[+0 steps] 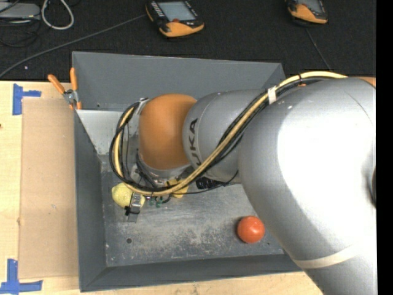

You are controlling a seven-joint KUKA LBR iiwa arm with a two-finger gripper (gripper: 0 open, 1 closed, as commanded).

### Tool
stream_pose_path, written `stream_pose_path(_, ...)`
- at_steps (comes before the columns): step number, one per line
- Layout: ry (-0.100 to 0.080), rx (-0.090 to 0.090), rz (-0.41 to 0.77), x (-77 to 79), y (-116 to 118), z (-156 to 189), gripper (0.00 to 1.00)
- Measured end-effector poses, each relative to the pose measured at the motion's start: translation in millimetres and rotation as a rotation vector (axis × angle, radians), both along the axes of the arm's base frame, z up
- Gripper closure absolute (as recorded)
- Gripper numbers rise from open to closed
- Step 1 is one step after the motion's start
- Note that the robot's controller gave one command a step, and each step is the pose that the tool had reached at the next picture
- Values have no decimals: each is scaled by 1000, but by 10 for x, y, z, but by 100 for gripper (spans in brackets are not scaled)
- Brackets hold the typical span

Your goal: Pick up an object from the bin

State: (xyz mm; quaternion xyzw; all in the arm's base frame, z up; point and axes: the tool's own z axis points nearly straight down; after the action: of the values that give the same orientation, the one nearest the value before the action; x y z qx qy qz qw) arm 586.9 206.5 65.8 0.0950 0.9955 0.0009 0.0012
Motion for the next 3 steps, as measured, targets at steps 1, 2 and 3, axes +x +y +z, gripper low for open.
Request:
stream_pose_path(1,1,1,-168,-66,-24,-6,100)
stream_pose_path(2,2,1,-194,-80,-26,33,100)
stream_pose_path(3,7,-1,-194,-96,-32,137,100)
